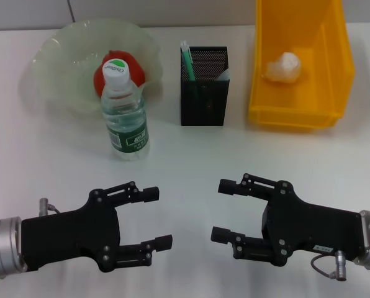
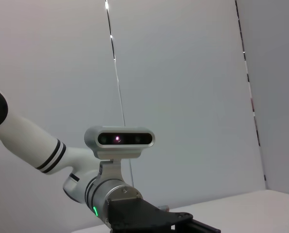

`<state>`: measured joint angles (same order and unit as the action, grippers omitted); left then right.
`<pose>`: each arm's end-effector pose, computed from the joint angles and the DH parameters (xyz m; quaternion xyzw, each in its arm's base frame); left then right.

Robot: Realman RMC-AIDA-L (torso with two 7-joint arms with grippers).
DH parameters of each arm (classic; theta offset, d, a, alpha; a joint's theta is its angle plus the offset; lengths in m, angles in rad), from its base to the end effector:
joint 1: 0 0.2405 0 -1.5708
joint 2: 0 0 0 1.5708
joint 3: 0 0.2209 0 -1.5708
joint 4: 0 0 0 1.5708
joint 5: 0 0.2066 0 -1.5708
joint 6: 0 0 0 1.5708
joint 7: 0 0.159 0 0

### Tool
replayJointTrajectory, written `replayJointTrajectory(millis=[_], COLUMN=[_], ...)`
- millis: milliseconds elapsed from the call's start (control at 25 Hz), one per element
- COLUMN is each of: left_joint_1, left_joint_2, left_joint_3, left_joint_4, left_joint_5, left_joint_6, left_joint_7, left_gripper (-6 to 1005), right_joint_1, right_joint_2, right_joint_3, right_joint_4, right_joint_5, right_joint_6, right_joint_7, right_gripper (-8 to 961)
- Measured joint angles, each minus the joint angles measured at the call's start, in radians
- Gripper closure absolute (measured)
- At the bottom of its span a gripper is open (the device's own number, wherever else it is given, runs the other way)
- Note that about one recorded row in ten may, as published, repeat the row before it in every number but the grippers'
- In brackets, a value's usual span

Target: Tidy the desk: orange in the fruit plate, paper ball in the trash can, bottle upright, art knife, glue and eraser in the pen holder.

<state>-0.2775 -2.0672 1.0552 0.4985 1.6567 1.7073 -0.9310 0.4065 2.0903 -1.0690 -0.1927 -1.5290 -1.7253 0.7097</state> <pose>-0.2450 0.2195 -0.0320 -0.9363 -0.1116 -0.3248 0.0740 0.2198 0.2163 -0.0595 -0.9083 0.0946 0.3995 0.0804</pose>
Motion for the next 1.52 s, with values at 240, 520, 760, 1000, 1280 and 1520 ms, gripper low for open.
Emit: replayJointTrajectory(millis=[240,520,760,1000,1280,1520], left_joint_1=[0.0,0.0,0.0,-0.001,0.001,0.012], left_joint_2=[-0.001,-0.002,-0.002,-0.002,0.003,0.014], left_joint_3=[0.001,0.0,0.0,-0.001,-0.001,0.005], left_joint_4=[-0.001,-0.003,-0.003,-0.002,0.008,0.092], left_joint_5=[-0.002,-0.003,-0.003,-0.004,0.0,0.009], left_joint_6=[-0.001,0.003,0.003,0.003,0.011,0.028], left_joint_7=[0.003,0.003,0.003,0.003,-0.007,-0.104], left_gripper=[197,197,197,197,197,197], right_joint_1=[0.001,0.012,0.036,0.043,0.05,0.061], right_joint_2=[0.002,0.002,0.002,0.002,-0.005,-0.009], right_joint_3=[0.0,0.001,0.002,0.001,0.001,-0.01], right_joint_4=[0.003,0.01,0.04,0.051,0.041,-0.038], right_joint_5=[0.0,0.003,0.004,0.004,0.004,-0.027], right_joint_6=[0.002,0.002,0.009,0.011,0.012,0.034], right_joint_7=[-0.002,-0.003,-0.01,-0.015,-0.002,0.105], right_gripper=[213,213,213,213,213,213])
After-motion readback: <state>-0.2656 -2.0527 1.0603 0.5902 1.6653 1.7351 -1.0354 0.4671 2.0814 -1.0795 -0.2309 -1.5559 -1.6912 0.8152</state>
